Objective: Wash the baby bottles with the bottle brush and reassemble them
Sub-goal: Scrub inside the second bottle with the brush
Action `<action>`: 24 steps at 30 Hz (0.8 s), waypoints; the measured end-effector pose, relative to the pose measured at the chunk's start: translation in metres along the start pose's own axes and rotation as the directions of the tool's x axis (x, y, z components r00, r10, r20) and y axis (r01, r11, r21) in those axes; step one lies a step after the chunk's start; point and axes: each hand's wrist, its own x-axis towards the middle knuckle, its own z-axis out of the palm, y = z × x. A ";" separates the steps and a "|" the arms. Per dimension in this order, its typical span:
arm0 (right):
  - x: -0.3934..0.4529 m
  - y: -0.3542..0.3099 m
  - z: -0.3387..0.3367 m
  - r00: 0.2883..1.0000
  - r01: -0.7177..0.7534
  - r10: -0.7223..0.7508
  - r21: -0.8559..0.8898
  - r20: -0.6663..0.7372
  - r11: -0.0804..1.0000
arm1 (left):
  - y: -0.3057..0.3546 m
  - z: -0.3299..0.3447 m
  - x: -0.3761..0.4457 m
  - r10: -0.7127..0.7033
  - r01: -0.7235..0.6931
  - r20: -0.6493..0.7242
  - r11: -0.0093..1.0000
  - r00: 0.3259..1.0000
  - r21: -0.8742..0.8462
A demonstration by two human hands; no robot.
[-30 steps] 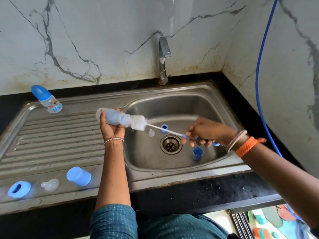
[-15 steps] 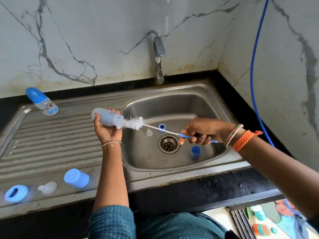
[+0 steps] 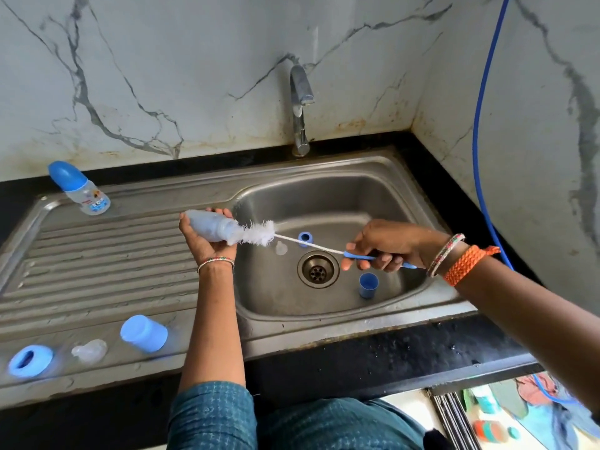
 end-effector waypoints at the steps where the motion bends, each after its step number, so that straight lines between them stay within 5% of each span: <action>1: 0.001 0.002 0.001 0.994 0.049 -0.062 -0.132 -0.095 0.990 | 0.001 0.002 0.000 0.010 -0.010 -0.001 1.000 1.000 -0.009; 2: 0.003 0.006 0.003 0.942 0.101 -0.213 -0.386 -0.259 0.917 | 0.001 0.002 0.000 0.020 -0.020 -0.010 1.000 1.000 -0.007; 3: 0.004 0.007 0.005 0.805 0.086 -0.434 -0.646 -0.403 0.759 | 0.000 0.003 -0.001 0.022 -0.022 -0.020 1.000 1.000 -0.004; 5: 0.008 0.013 0.011 0.461 0.018 -0.792 -0.889 -0.400 0.458 | -0.004 0.003 -0.001 0.011 -0.011 -0.037 1.000 0.999 0.003; 6: 0.011 0.013 0.011 0.365 0.026 -0.856 -0.915 -0.366 0.402 | -0.006 0.002 -0.002 0.009 -0.009 -0.040 1.000 0.999 0.007; 7: 0.012 0.011 0.011 0.398 0.068 -0.830 -0.890 -0.390 0.451 | -0.006 0.001 -0.003 0.013 -0.012 -0.045 1.000 0.999 0.020; 8: 0.009 0.006 0.009 0.537 0.132 -0.718 -0.797 -0.442 0.590 | -0.005 -0.001 -0.003 0.016 -0.015 -0.039 1.000 0.999 0.023; 10: 0.004 -0.002 0.007 0.936 0.108 -0.216 -0.358 -0.277 0.927 | -0.003 -0.003 -0.002 0.020 -0.020 -0.004 1.000 1.000 0.020; 12: 0.004 0.000 0.004 0.999 -0.001 -0.004 -0.093 -0.051 0.996 | 0.002 -0.004 0.001 0.007 -0.008 0.019 0.999 1.000 0.042; 14: 0.008 0.010 0.004 0.961 0.087 -0.163 -0.316 -0.225 0.945 | 0.006 -0.004 0.006 -0.018 0.019 -0.010 0.993 1.000 0.116; 16: 0.011 0.020 0.006 0.736 0.066 -0.539 -0.749 -0.409 0.659 | 0.006 -0.004 0.009 -0.021 0.038 -0.077 0.972 0.997 0.231; 18: 0.015 0.030 0.006 0.397 0.005 -0.874 -0.952 -0.279 0.306 | 0.005 -0.003 0.012 -0.020 0.061 -0.142 0.953 0.990 0.296; 20: 0.019 0.035 0.005 0.241 0.034 -0.959 -0.986 -0.148 0.161 | 0.006 -0.002 0.013 -0.042 0.096 -0.179 0.947 0.983 0.305; 21: 0.019 0.033 0.008 0.273 0.072 -0.944 -0.974 -0.186 0.213 | 0.007 -0.001 0.012 -0.065 0.113 -0.176 0.953 0.982 0.281; 22: 0.017 0.026 0.009 0.417 0.146 -0.861 -0.913 -0.293 0.381 | 0.008 0.000 0.011 -0.074 0.114 -0.164 0.962 0.984 0.246; 23: 0.010 0.016 0.011 0.653 0.190 -0.649 -0.745 -0.391 0.639 | 0.008 0.001 0.011 -0.063 0.093 -0.141 0.971 0.988 0.220; 24: 0.006 0.008 0.012 0.875 0.147 -0.339 -0.477 -0.345 0.866 | 0.007 0.002 0.010 -0.035 0.060 -0.118 0.975 0.992 0.216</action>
